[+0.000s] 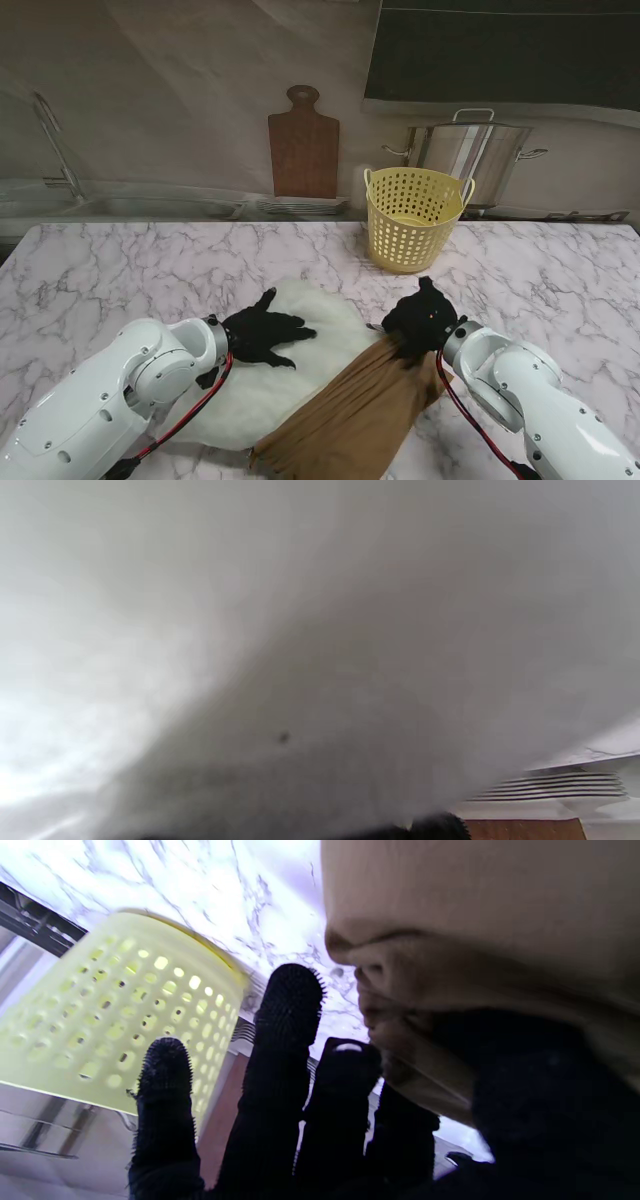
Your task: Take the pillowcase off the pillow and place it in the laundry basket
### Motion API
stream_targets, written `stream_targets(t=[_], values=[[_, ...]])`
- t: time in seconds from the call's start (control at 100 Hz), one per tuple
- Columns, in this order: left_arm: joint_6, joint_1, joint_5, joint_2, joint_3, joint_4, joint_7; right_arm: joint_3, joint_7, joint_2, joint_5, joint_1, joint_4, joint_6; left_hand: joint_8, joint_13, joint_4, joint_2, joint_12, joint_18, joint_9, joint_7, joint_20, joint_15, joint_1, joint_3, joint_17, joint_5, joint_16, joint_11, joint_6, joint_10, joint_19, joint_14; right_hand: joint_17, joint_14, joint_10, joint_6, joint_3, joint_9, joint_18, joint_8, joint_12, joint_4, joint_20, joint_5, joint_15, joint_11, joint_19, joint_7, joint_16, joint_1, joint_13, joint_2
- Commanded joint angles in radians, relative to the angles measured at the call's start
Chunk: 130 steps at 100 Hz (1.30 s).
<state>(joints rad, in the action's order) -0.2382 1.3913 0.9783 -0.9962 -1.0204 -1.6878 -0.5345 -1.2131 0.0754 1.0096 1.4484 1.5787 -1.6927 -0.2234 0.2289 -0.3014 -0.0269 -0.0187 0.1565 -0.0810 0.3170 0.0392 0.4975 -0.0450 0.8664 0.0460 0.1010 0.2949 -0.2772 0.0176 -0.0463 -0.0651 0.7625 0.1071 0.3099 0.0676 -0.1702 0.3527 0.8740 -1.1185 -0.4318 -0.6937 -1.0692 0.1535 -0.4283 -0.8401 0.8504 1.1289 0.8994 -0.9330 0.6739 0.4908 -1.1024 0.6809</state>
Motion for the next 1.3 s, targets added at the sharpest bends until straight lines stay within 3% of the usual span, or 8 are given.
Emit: stream_targets(t=[0.0, 0.11, 0.44, 0.69, 0.81, 1.02, 1.15, 1.29], values=[[0.013, 0.017, 0.024, 0.022, -0.022, 0.027, -0.035, -0.007, 0.023, -0.018, 0.005, 0.014, 0.034, 0.031, 0.036, -0.045, 0.005, -0.026, 0.011, -0.001, 0.013, -0.088, -0.011, -0.087, 0.063, -0.019, -0.013, 0.054, -0.016, 0.016, -0.094, -0.082, -1.354, -0.230, -0.010, 0.013, 0.025, -0.122, 0.032, -0.033, -0.010, -0.058, -0.025, -0.018, -0.015, -0.145, 0.022, 0.102, 0.012, -0.212, 0.011, 0.011, -0.023, 0.055], [0.040, 0.037, 0.038, 0.013, -0.062, -0.008, -0.007, 0.016, -0.062, -0.019, 0.041, 0.003, 0.054, 0.063, 0.036, -0.049, 0.004, -0.008, 0.011, -0.005, 0.019, -0.090, -0.010, -0.088, 0.084, -0.021, -0.011, 0.058, -0.016, 0.018, -0.096, -0.085, -1.356, -0.235, -0.016, 0.015, 0.018, -0.119, 0.002, -0.016, -0.006, -0.066, -0.018, -0.012, -0.014, -0.125, 0.006, 0.098, 0.010, -0.211, -0.005, 0.018, -0.013, 0.021], [0.100, 0.015, 0.017, -0.016, -0.088, -0.106, 0.111, 0.104, -0.132, -0.017, 0.025, -0.083, 0.111, 0.119, 0.039, -0.071, 0.002, 0.013, 0.012, -0.020, 0.040, -0.097, -0.006, -0.097, 0.107, -0.016, 0.001, 0.077, -0.020, 0.021, -0.099, -0.094, -1.368, -0.248, -0.022, 0.016, 0.006, -0.087, -0.061, 0.004, 0.000, -0.079, 0.004, -0.007, -0.012, -0.100, -0.028, 0.076, 0.006, -0.190, -0.027, 0.029, -0.004, -0.026], [0.154, -0.059, -0.193, -0.050, 0.076, 0.007, 0.268, 0.113, -0.172, -0.018, 0.035, -0.089, 0.126, 0.137, 0.143, -0.176, 0.003, 0.038, 0.108, -0.038, 0.210, -0.207, 0.036, -0.161, 0.158, -0.014, 0.044, 0.222, -0.085, 0.102, -0.122, -0.104, -1.479, -0.282, -0.029, 0.017, -0.003, -0.065, -0.087, 0.016, 0.000, -0.088, 0.017, -0.007, -0.008, -0.087, -0.058, 0.060, 0.001, -0.178, -0.040, 0.035, 0.002, -0.046], [0.151, -0.089, -0.271, -0.066, 0.151, 0.098, 0.323, 0.100, -0.171, -0.018, 0.041, -0.074, 0.122, 0.139, 0.175, -0.191, 0.003, 0.047, 0.136, -0.036, 0.216, -0.210, 0.051, -0.184, 0.180, -0.014, 0.052, 0.227, -0.119, 0.111, -0.120, -0.105, -1.526, -0.289, -0.032, 0.015, -0.004, -0.056, -0.097, 0.018, -0.001, -0.089, 0.022, -0.006, -0.006, -0.084, -0.069, 0.053, -0.002, -0.173, -0.044, 0.033, 0.003, -0.053], [0.143, -0.154, -0.322, -0.054, 0.254, 0.199, 0.249, 0.067, -0.161, -0.021, 0.062, -0.034, 0.106, 0.138, 0.146, -0.143, 0.002, 0.042, 0.098, -0.033, 0.128, -0.151, 0.023, -0.149, 0.160, -0.008, 0.020, 0.160, -0.110, 0.057, -0.110, -0.095, -1.487, -0.282, -0.034, 0.014, -0.005, -0.051, -0.104, 0.020, -0.002, -0.090, 0.028, -0.007, -0.002, -0.082, -0.081, 0.047, -0.005, -0.167, -0.047, 0.036, 0.002, -0.059], [0.128, -0.224, -0.247, -0.020, 0.336, 0.224, 0.138, 0.039, -0.151, -0.025, 0.099, -0.002, 0.096, 0.136, 0.135, -0.117, 0.003, 0.018, 0.083, -0.029, 0.096, -0.133, 0.008, -0.134, 0.120, -0.007, 0.005, 0.123, -0.099, 0.046, -0.105, -0.095, -1.458, -0.280, -0.041, 0.016, -0.007, -0.040, -0.110, 0.021, -0.001, -0.088, 0.032, -0.005, 0.002, -0.083, -0.094, 0.042, -0.011, -0.160, -0.051, 0.036, 0.009, -0.060], [0.138, -0.235, -0.205, -0.005, 0.356, 0.238, 0.096, -0.013, -0.117, -0.028, 0.148, 0.049, 0.083, 0.151, 0.126, -0.108, 0.003, 0.017, 0.078, -0.027, 0.087, -0.124, 0.003, -0.131, 0.113, -0.011, 0.002, 0.108, -0.095, 0.044, -0.107, -0.100, -1.447, -0.281, -0.045, 0.012, -0.001, -0.041, -0.114, 0.013, -0.002, -0.075, 0.040, -0.003, 0.006, -0.098, -0.105, 0.030, -0.015, -0.150, -0.052, 0.040, 0.006, -0.056]])
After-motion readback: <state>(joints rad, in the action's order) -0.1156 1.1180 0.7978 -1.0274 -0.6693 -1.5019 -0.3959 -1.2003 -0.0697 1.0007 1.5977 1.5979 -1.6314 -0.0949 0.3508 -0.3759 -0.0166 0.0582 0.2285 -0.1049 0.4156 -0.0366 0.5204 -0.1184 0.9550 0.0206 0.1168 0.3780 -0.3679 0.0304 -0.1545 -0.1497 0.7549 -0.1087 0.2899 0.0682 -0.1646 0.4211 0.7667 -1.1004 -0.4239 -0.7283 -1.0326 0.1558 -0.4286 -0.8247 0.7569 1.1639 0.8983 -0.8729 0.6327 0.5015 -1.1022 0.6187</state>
